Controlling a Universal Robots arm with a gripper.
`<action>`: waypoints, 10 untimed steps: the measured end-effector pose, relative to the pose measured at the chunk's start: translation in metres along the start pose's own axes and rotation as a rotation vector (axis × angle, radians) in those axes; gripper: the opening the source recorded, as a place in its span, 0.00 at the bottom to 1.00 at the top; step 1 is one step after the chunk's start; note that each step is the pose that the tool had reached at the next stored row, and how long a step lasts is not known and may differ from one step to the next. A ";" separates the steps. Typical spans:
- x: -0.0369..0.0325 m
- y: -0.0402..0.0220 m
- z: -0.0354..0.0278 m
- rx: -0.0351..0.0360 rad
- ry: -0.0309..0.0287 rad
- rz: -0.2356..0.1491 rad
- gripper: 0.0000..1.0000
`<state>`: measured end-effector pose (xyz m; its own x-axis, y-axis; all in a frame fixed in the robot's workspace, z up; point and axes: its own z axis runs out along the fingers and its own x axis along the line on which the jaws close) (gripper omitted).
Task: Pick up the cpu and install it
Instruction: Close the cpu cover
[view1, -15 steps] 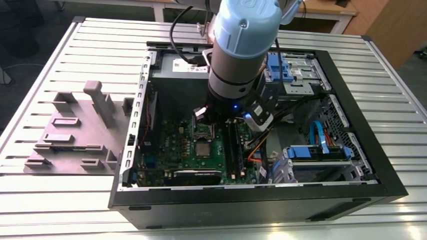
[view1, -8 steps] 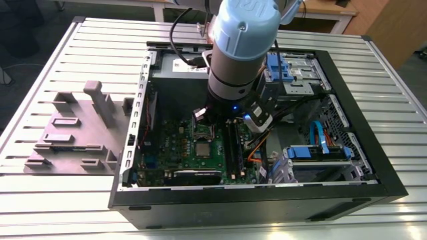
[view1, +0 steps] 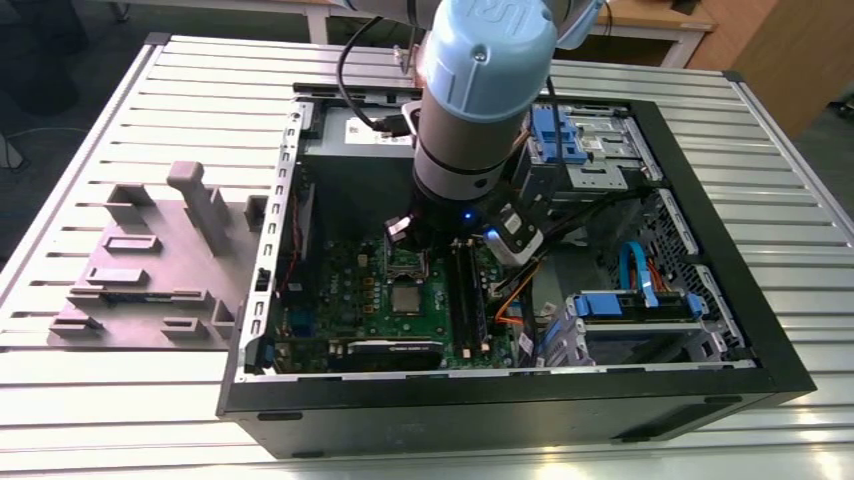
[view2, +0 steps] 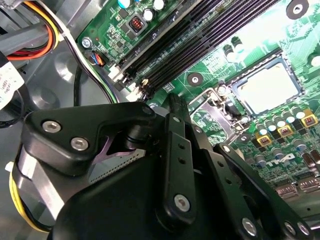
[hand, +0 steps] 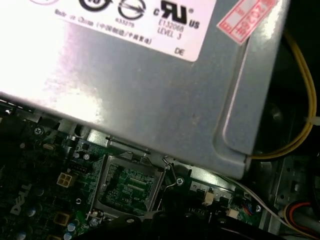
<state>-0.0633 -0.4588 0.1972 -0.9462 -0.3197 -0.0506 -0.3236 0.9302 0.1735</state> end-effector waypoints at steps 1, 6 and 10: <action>0.0006 0.0002 0.0000 0.0000 -0.0008 0.000 0.10; 0.0030 0.0008 0.0000 0.0003 -0.0040 -0.001 0.10; 0.0040 0.0007 -0.0001 -0.0007 -0.0061 -0.002 0.10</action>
<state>-0.0674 -0.4595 0.1973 -0.9456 -0.3204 -0.0569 -0.3254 0.9294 0.1741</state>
